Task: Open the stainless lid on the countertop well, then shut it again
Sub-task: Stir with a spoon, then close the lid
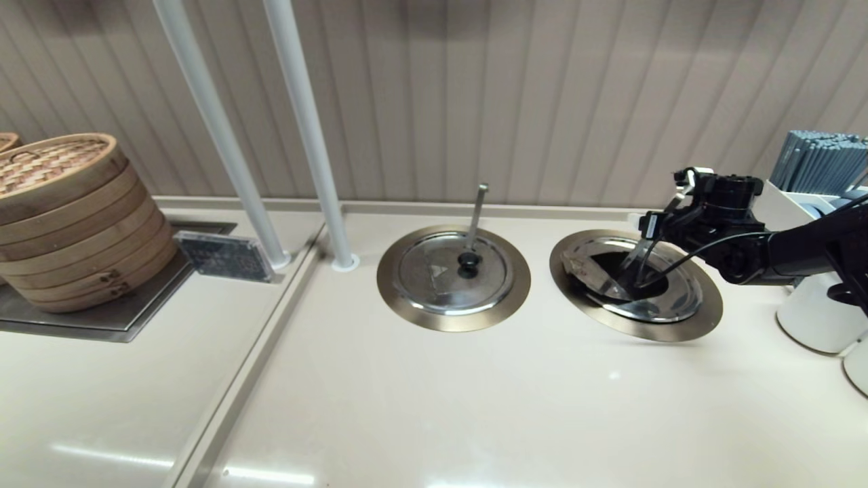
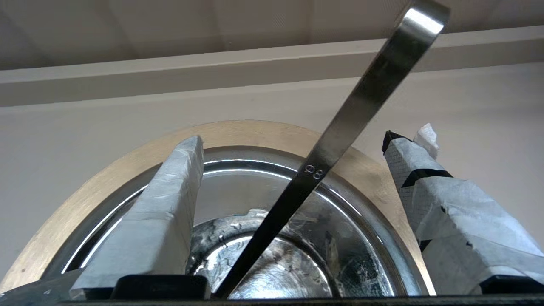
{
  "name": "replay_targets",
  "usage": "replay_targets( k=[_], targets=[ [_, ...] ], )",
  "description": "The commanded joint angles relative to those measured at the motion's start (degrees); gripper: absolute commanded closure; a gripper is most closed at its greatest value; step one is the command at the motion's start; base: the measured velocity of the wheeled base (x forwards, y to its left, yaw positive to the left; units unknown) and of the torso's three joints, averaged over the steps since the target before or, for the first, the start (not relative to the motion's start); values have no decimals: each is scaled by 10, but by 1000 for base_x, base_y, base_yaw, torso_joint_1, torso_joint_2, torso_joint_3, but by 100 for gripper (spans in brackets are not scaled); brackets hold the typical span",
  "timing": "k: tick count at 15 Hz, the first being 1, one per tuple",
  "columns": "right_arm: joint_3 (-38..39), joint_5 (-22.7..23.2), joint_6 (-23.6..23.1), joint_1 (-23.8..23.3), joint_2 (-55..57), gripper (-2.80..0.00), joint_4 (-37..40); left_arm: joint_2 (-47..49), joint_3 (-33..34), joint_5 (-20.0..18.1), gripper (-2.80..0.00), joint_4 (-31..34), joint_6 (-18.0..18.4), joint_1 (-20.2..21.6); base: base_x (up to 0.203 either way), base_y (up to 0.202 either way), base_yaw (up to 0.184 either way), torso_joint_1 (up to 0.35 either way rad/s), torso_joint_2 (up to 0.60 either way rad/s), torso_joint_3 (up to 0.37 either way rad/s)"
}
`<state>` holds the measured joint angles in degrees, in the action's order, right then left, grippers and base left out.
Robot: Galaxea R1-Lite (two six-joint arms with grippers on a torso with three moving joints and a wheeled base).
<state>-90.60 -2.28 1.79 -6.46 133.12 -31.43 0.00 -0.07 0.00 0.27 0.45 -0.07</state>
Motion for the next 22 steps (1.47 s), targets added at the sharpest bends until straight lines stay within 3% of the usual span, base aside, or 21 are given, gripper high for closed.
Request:
replay_targets(
  k=[1,5,9,14,16,19,20,22],
  targets=[
    [1,-35,-3,7,-2,-280,1,0,0,0,0,0,0,0,0,0,0,0,0,0],
    [50,-72,-21,25,-71,-280,43,0,0,0,0,0,0,0,0,0,0,0,0,0],
    [83,-84,-23,42,-156,-280,191,0,1,0,0,0,0,0,0,0,0,0,0,0],
    [217,-89,-60,82,-271,-280,207,0,1,0,0,0,0,0,0,0,0,0,0,0],
    [320,-90,-113,94,-315,-280,150,0,0,0,0,0,0,0,0,0,0,0,0,0],
    [456,-89,-223,114,-344,-280,-67,0,1,0,0,0,0,0,0,0,0,0,0,0],
    [480,-83,-250,120,-342,-280,-107,0,0,0,0,0,0,0,0,0,0,0,0,0],
    [487,-59,-262,132,-337,-280,-119,0,0,0,0,0,0,0,0,0,0,0,0,0]
  ],
)
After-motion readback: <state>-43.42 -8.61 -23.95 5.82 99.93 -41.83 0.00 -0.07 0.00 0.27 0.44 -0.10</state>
